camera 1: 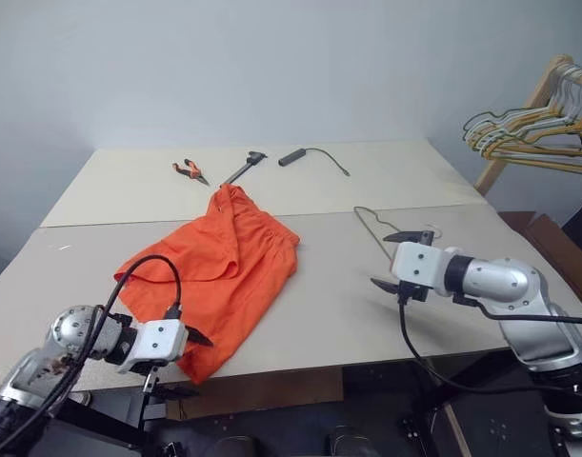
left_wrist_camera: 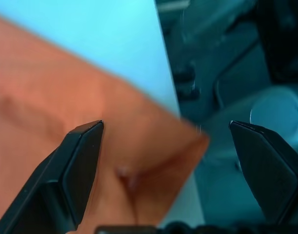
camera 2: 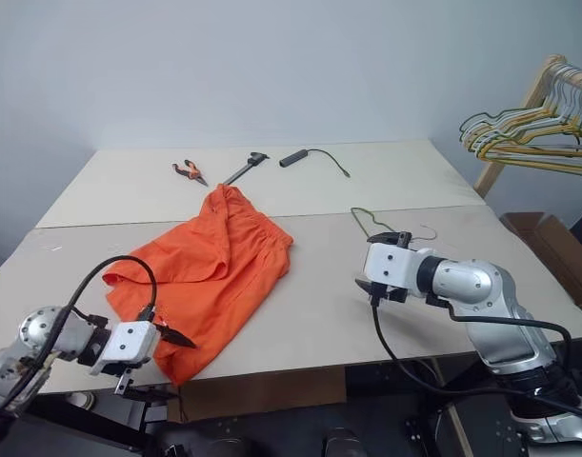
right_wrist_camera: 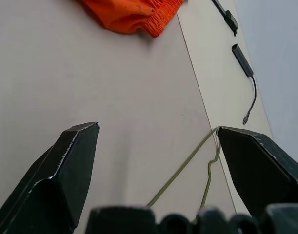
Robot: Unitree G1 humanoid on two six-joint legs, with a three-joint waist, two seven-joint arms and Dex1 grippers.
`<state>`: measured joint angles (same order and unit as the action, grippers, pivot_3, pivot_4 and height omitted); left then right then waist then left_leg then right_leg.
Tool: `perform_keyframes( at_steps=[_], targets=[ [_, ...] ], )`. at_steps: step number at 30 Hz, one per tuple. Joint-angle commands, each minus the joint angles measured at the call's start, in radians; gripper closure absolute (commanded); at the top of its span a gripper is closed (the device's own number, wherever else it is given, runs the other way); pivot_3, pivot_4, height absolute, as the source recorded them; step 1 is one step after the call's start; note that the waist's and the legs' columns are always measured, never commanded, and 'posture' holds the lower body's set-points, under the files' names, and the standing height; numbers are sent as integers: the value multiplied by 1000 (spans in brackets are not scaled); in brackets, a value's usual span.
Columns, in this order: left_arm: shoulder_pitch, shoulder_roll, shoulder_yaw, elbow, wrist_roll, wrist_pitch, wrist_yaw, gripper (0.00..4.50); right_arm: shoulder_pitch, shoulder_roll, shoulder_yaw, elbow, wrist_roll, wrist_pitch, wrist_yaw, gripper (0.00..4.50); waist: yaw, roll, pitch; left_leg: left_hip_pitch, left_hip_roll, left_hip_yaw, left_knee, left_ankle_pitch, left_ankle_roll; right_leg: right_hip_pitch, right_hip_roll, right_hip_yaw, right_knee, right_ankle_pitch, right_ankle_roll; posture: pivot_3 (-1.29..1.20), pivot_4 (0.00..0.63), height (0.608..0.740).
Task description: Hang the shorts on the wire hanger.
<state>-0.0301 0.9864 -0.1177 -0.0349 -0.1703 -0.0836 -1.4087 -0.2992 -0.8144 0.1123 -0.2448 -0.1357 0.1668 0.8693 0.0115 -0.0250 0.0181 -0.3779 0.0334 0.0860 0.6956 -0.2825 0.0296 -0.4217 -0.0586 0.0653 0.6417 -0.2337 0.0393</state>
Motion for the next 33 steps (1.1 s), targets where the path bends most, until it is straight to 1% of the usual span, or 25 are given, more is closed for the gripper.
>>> perform_keyframes(
  at_steps=[1,5,10,17,20,22,24,26,33],
  targets=[
    [-28,5,12,19,-5,23,6,584,-18,4,-16,-25,1,5,-16,0,0,0,0,0,0,0,0,0,0,0,0,0,0,0,0,49,0,740],
    [-40,-2,13,35,3,21,17,1825,-16,8,-14,-24,-2,6,-19,0,0,0,0,0,0,0,0,0,0,0,0,0,0,0,0,50,0,740],
    [-44,0,11,35,-28,58,-16,1825,-16,8,-15,-23,-2,6,-16,0,0,0,0,0,0,0,0,0,0,0,0,0,0,0,0,52,0,740],
    [-57,-12,16,95,-44,65,-41,1825,-13,10,-10,-17,-8,3,-20,0,0,0,0,0,0,0,0,0,0,0,0,0,0,0,0,51,0,740],
    [-62,-23,21,117,-68,69,-57,2414,-10,13,-9,-17,-10,3,-21,0,0,0,0,0,0,0,0,0,0,0,0,0,0,0,0,49,0,740],
    [-66,-27,18,133,-65,62,-61,3042,-7,13,-10,-15,-11,2,-22,0,0,0,0,0,0,0,0,0,0,0,0,0,0,0,0,49,0,740],
    [-70,-34,13,151,-58,49,-61,3794,-5,13,-10,-14,-11,1,-22,0,0,0,0,0,0,0,0,0,0,0,0,0,0,0,0,48,0,740],
    [-69,-38,9,160,-54,40,-66,4415,-4,12,-10,-13,-13,0,-23,0,0,0,0,0,0,0,0,0,0,0,0,0,0,0,0,46,0,740],
    [-63,-46,13,177,-59,7,-85,4463,-5,15,-6,-8,-16,-3,-26,0,0,0,0,0,0,0,0,0,0,0,0,0,0,0,0,45,0,740]
  ],
)
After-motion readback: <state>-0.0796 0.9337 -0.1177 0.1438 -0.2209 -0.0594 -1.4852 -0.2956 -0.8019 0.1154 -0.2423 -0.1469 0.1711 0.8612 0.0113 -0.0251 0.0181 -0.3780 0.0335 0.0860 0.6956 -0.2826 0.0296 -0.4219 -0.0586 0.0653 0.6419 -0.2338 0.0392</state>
